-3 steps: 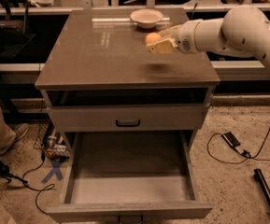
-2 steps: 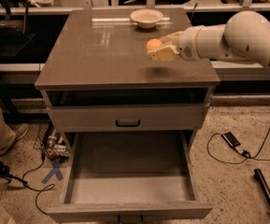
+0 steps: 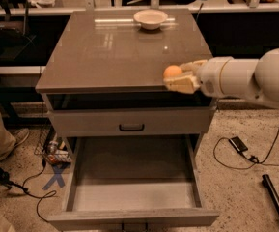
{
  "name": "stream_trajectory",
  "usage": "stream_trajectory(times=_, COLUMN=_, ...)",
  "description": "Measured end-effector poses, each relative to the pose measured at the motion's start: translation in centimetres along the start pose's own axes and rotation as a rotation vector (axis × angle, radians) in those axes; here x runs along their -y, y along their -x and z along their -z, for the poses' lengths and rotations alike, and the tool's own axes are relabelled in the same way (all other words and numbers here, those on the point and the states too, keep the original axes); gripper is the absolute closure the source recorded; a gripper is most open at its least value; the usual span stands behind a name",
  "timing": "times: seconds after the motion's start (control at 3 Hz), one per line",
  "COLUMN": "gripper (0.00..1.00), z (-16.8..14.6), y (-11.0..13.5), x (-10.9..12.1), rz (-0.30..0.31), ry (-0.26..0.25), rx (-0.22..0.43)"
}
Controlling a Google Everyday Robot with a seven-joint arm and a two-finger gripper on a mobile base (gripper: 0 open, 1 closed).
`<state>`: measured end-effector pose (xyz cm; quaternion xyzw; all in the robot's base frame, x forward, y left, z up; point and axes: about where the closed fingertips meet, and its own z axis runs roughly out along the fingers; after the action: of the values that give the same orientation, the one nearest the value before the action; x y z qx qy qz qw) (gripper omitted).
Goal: Place orange into middle drawer
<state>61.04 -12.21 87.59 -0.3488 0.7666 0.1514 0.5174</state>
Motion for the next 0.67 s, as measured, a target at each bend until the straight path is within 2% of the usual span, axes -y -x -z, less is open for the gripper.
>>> stream_trajectory(times=0.33, gripper=1.0, z=1.5, y=-3.9, x=-3.0, rz=-0.01, ry=-0.003, rx=-0.11)
stream_trajectory(times=0.67, gripper=1.0, z=-0.7, y=-9.1, x=-4.7, rz=-0.025, ry=0.04, rx=-0.278)
